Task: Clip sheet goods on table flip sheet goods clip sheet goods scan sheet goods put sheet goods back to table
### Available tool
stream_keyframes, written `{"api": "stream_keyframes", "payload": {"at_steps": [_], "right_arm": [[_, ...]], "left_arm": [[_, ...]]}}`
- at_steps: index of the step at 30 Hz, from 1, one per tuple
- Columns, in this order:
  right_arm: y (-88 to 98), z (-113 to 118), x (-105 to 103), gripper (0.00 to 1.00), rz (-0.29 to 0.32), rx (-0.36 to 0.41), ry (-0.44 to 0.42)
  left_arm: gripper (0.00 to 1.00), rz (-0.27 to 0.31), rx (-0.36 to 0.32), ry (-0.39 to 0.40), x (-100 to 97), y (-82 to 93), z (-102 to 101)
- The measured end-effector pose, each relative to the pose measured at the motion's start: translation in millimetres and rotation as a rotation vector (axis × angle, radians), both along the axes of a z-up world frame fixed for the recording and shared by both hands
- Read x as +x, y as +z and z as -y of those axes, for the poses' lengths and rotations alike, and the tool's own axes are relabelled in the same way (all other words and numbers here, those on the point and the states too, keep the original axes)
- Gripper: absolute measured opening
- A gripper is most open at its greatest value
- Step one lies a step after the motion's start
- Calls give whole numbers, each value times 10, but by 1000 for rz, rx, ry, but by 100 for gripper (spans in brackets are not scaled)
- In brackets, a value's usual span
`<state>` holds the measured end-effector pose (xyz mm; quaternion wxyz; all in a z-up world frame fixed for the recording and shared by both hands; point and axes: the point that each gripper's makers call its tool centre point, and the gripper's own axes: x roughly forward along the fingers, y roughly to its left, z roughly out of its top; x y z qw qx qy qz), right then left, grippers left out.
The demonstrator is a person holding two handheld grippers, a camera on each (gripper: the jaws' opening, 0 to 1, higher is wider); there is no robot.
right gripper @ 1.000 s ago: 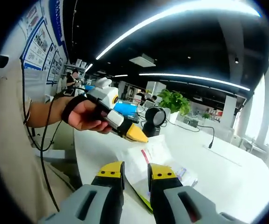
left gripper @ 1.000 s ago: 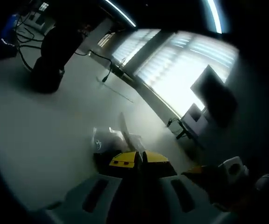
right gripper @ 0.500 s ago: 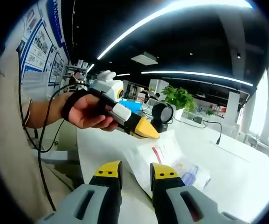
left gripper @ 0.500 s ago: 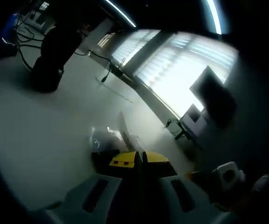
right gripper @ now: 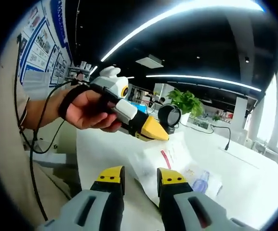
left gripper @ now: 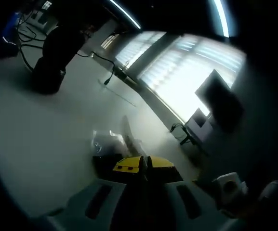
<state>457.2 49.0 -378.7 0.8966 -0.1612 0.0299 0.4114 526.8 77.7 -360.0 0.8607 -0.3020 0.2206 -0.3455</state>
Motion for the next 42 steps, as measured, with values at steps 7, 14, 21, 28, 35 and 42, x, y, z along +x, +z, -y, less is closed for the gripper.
{"api": "stream_keyframes", "payload": {"at_steps": [7, 14, 21, 28, 35, 42], "right_arm": [[53, -38, 52, 23, 30, 26, -29], [37, -33, 86, 20, 54, 16, -52], [67, -69, 28, 0, 83, 12, -25], [96, -35, 38, 0, 88, 28, -22], [118, -17, 30, 0, 113, 18, -7], [188, 14, 30, 0, 135, 27, -5]], "left_arm": [[0, -15, -22, -2, -8, 7, 9], [0, -17, -26, 0, -25, 7, 19], [0, -13, -19, 7, -20, 3, 14], [0, -13, -17, 2, -23, 0, 17], [0, 9, 2, -2, -2, -1, 1], [1, 59, 33, -3, 14, 28, -16]]}}
